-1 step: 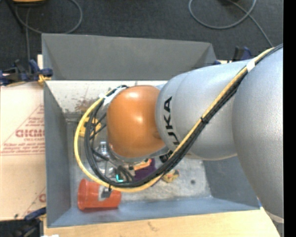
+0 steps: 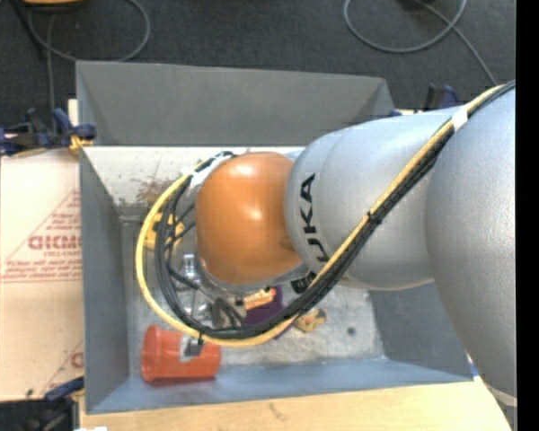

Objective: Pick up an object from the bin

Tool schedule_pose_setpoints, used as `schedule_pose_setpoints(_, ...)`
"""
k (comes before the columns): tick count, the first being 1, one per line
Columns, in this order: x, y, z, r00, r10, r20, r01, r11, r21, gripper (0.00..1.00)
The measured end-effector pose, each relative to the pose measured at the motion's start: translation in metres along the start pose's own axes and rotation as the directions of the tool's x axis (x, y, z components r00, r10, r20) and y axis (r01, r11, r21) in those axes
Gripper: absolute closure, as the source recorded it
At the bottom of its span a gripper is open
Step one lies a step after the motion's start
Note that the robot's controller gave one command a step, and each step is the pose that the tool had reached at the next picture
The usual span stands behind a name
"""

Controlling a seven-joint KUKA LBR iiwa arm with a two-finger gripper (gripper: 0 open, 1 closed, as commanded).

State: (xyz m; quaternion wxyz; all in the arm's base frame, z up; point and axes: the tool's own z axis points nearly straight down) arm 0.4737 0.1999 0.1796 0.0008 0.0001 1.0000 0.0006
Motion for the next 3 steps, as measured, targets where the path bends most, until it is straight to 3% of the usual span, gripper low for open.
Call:
schedule_pose_setpoints(1, -0.007, 0.015, 0.095, 0.976, -0.216, 0.001, 0.216, 0.976, 0.004, 1.0)
schedule_pose_setpoints(2, -0.007, 0.015, 0.095, 0.977, -0.215, 0.001, 0.215, 0.977, 0.004, 1.0)
schedule_pose_setpoints(3, -0.019, 0.019, -0.066, 0.977, -0.212, 0.007, 0.212, 0.977, -0.001, 1.0)
